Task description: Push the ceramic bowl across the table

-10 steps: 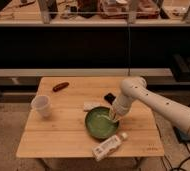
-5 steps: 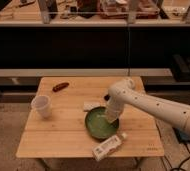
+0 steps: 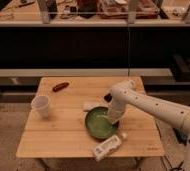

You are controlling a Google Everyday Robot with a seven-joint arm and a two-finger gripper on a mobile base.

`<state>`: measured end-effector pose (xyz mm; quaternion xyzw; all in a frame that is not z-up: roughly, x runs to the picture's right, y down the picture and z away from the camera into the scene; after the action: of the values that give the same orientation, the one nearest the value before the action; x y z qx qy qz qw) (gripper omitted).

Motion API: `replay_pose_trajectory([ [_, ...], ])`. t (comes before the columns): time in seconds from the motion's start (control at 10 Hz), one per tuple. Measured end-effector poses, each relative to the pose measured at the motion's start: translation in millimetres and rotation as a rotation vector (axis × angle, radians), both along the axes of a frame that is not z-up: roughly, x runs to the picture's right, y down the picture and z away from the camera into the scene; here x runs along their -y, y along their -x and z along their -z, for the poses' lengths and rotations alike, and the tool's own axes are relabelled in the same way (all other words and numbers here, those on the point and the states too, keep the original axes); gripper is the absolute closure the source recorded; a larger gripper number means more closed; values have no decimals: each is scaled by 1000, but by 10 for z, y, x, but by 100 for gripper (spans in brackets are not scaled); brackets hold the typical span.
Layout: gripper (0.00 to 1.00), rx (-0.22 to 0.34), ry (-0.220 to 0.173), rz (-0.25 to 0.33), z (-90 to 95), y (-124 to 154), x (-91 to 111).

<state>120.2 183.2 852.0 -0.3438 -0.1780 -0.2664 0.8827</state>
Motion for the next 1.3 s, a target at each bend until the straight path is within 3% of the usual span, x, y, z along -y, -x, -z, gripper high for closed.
replay_pose_trajectory([
  [0.2,100,-7,32,-34,-85,-100,-25],
  [0.5,100,-39,42,-93,-146,-401,-2],
  [0.7,100,-64,27,-138,-98,-654,43],
  [1.2,100,-124,-7,-137,-69,-711,123],
  [1.3,100,-113,-10,-150,-68,-712,134],
])
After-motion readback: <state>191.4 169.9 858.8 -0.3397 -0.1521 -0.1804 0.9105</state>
